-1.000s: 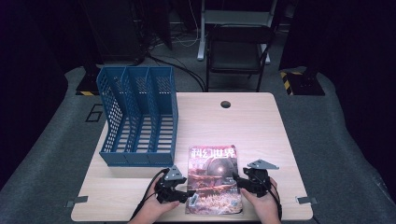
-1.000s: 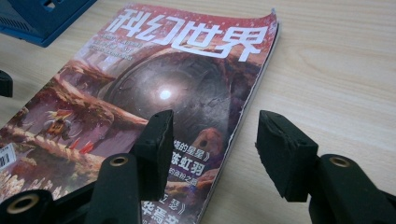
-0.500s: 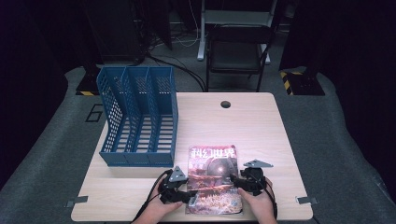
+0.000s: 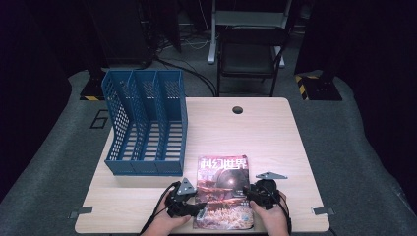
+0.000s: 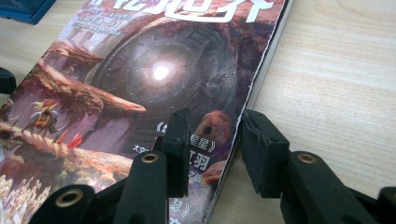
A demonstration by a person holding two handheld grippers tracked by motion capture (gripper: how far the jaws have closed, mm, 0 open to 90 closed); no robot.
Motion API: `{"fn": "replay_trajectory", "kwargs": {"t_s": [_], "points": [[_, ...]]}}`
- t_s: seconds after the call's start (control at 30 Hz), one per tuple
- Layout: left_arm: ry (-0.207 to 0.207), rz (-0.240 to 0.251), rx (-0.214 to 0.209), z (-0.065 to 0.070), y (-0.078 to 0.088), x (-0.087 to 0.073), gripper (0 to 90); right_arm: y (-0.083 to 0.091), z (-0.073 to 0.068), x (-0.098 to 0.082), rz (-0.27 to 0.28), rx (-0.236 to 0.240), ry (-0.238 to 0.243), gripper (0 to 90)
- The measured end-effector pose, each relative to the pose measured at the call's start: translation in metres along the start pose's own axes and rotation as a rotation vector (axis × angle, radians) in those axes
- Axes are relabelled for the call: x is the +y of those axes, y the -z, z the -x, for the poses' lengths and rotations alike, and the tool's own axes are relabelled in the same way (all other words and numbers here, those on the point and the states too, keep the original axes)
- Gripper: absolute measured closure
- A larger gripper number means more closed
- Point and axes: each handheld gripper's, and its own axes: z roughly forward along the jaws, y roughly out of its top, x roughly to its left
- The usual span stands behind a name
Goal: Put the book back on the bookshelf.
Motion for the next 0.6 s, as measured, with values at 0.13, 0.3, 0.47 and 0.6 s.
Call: {"fn": "replay_trajectory", "kwargs": {"t_s": [0.13,0.3,0.47,0.6], "points": [[0.001,0.000,-0.003,0.000,0.000,0.000,41.5,0.000,0.005,0.003,0.011,0.035,-0.022,61.2],[0.001,0.001,-0.006,-0.001,0.000,0.000,41.5,-0.004,0.008,0.007,0.022,0.037,-0.040,57.2],[0.005,0.003,-0.009,0.000,0.000,-0.001,41.4,-0.008,0.007,0.008,0.016,0.026,-0.037,56.2],[0.001,0.005,-0.007,0.000,0.000,-0.001,41.2,-0.010,0.008,0.008,0.014,0.028,-0.041,55.5]]}}
